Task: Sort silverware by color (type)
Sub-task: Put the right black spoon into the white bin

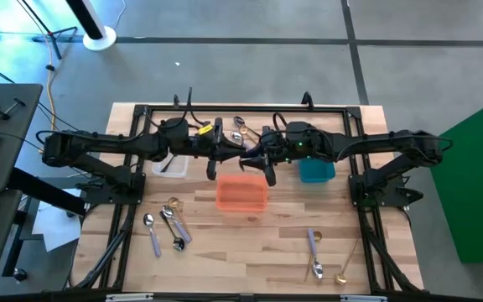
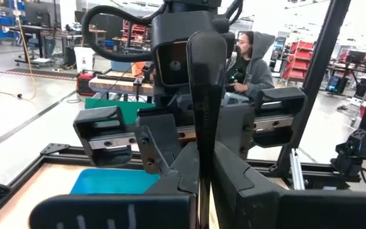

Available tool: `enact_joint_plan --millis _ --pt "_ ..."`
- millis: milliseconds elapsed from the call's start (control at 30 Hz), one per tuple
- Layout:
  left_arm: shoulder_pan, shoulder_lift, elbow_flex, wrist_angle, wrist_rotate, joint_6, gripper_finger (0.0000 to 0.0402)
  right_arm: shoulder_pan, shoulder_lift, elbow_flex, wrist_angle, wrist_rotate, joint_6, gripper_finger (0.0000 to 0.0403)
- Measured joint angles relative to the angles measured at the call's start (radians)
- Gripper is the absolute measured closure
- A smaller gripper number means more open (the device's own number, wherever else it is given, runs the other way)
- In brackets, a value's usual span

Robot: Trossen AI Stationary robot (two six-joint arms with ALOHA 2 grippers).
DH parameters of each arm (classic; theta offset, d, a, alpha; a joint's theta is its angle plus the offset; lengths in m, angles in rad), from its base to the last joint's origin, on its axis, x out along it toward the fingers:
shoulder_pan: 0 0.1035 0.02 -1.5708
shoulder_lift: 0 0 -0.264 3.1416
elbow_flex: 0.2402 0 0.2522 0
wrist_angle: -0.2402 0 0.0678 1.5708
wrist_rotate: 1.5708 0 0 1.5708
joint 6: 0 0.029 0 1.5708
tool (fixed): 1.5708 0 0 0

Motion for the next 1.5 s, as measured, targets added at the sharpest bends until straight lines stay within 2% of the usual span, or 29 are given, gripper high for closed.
enact_joint_plan --millis 133,300,700,1067,1500 --pt "0.015 0.000 0.000 0.003 0.000 -0.001 0.0397 0.000 0.000 0.000 -0.002 0.020 -0.007 0.0277" --pt "0.029 -0.022 0.001 -0.005 -0.005 0.000 0.0397 -0.005 -0.005 0.000 -0.024 0.047 -0.031 0.0258" --pt "0.052 -0.182 -0.007 -0.154 0.009 0.027 0.0398 -0.074 -0.082 0.000 -0.101 0.057 -0.060 0.0256" --pt "0.035 -0.369 -0.156 -0.159 0.003 -0.029 0.0398 -0.070 -0.113 0.000 -0.103 0.061 -0.112 0.0256" --pt "0.036 -0.393 -0.169 -0.149 0.003 -0.035 0.0398 -0.071 -0.114 0.000 -0.076 0.063 -0.112 0.0256"
